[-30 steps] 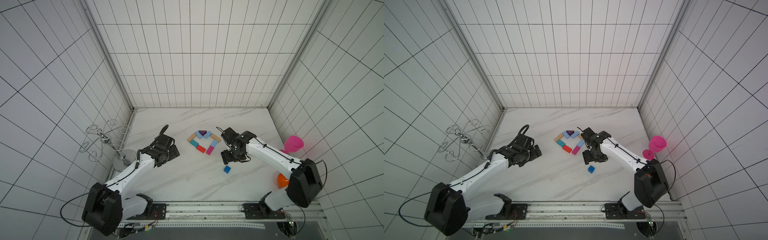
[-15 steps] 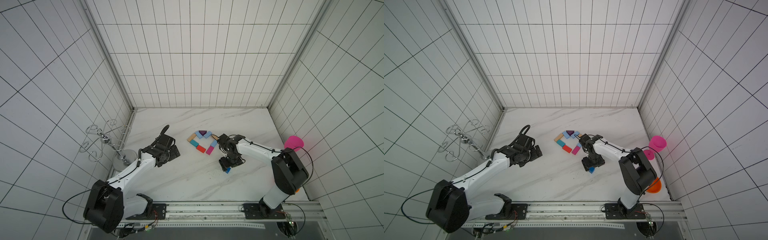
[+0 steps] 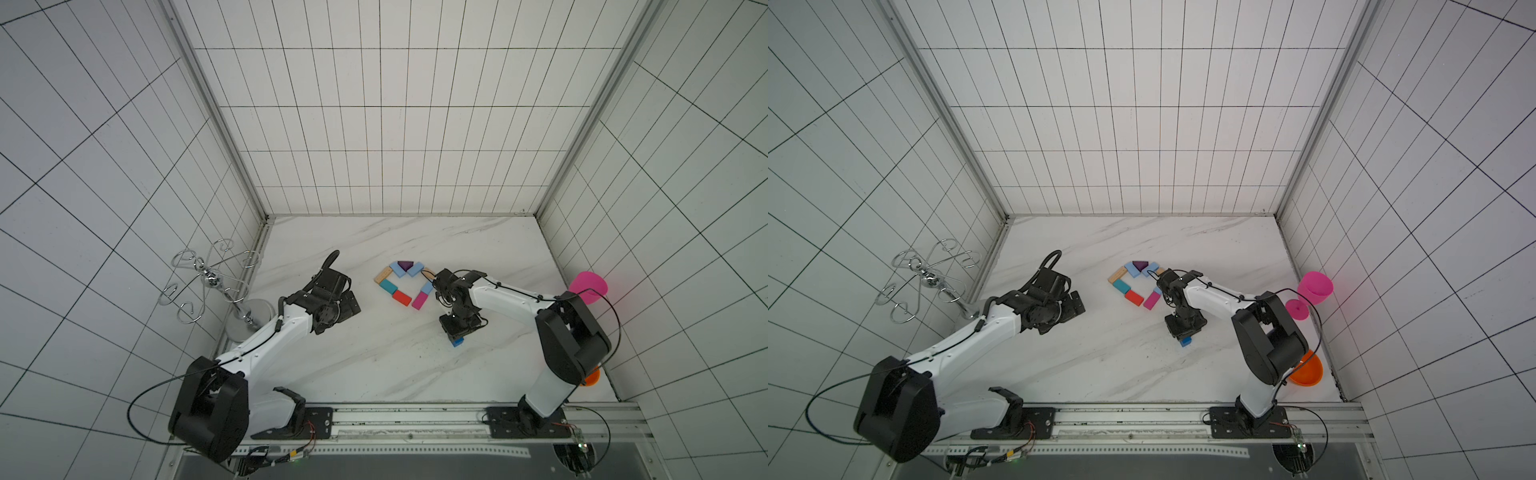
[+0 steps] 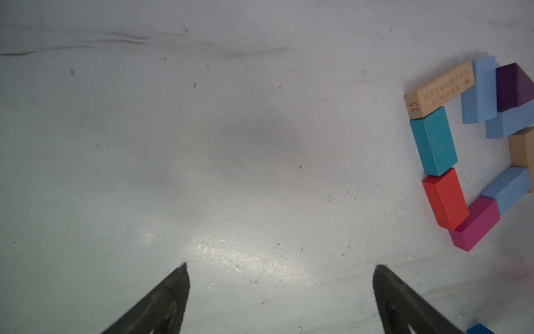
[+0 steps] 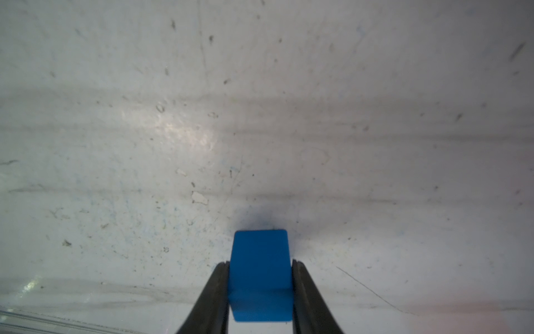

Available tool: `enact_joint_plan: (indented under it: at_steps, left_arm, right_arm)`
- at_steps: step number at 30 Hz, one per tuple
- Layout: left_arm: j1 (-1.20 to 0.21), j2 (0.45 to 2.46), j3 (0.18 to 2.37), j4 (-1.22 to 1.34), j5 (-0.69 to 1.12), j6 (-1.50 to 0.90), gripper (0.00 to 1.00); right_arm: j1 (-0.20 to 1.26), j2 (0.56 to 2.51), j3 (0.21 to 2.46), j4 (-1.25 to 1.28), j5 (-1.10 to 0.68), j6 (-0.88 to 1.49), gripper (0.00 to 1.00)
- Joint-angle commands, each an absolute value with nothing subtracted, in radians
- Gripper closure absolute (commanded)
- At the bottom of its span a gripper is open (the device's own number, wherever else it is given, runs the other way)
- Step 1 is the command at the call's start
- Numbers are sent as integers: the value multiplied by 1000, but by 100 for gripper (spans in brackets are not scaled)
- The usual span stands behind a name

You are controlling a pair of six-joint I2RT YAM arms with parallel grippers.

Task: Assemble a heart with building blocks
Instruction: Pick up the building block from the center of the board, then assemble the building block at the center of the board.

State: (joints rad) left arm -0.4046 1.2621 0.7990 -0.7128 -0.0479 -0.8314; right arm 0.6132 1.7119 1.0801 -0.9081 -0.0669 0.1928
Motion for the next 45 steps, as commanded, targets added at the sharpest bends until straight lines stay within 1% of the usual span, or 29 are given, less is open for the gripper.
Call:
enact_joint_plan:
  at_steps: [1,8,17,21,32,39,45]
  left_arm:
    - [-400,1279,830,-683,-61,-822,2]
    - [-398,1289,839,-684,-64,-815,2]
    - [-393,1290,833,-688,-64,-805,2]
    - [-391,1283,832,-693,-69,-804,2]
    - [-383,1282,828,-694,-72,-799,2]
    - [-383,1287,825,-689,-68,-804,3]
    - [-380,1276,819,-698,-76,-801,2]
  right_arm:
    - [614,1707,1067,-926,-67,196,74]
    - [630,1724,1155,-946,-60,209,78]
    - [678,1894,1452,-1018,-49,201,79]
    - [704,1955,1540,-1042,-46,204,79]
    - [753,2028,1617,-1049,-57,206,79]
    - [767,2127,1764,-1089,-41,203,80]
    - [767,2185,1837,-1108,-20,183,80]
